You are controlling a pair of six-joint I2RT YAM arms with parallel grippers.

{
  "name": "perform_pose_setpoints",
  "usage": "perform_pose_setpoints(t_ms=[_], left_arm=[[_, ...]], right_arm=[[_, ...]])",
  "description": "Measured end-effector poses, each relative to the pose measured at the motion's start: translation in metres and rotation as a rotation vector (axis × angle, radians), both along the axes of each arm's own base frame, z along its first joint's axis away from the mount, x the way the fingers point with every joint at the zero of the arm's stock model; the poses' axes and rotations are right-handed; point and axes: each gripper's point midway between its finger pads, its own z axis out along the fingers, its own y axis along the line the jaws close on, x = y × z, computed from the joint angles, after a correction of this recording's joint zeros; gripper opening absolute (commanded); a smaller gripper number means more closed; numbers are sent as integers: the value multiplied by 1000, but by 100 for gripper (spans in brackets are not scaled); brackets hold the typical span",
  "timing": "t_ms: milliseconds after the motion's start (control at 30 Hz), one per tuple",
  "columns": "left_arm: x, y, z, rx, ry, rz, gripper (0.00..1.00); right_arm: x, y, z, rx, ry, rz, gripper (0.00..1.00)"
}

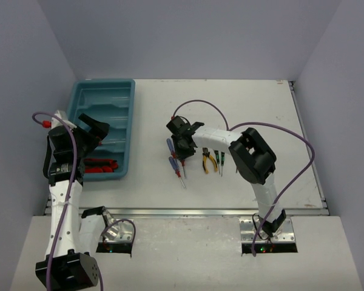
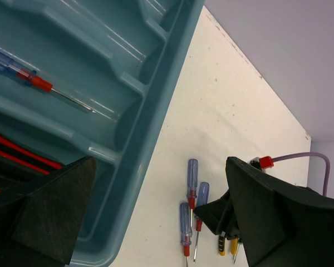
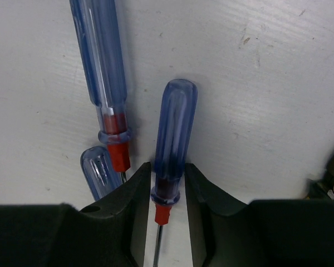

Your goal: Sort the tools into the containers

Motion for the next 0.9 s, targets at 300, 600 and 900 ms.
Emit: perform_pose_setpoints(t_ms=[300, 600, 900], left_arm=[[0, -18, -4, -37, -7, -89, 100], [-7, -151, -27, -213, -5, -522, 100], [-30, -243, 14, -376, -199, -863, 88]], right_arm=[[1, -8, 1, -11, -23, -20, 0], [-47, -22, 71, 240, -109, 127, 0], [-69, 13, 215, 785, -327, 382, 0]])
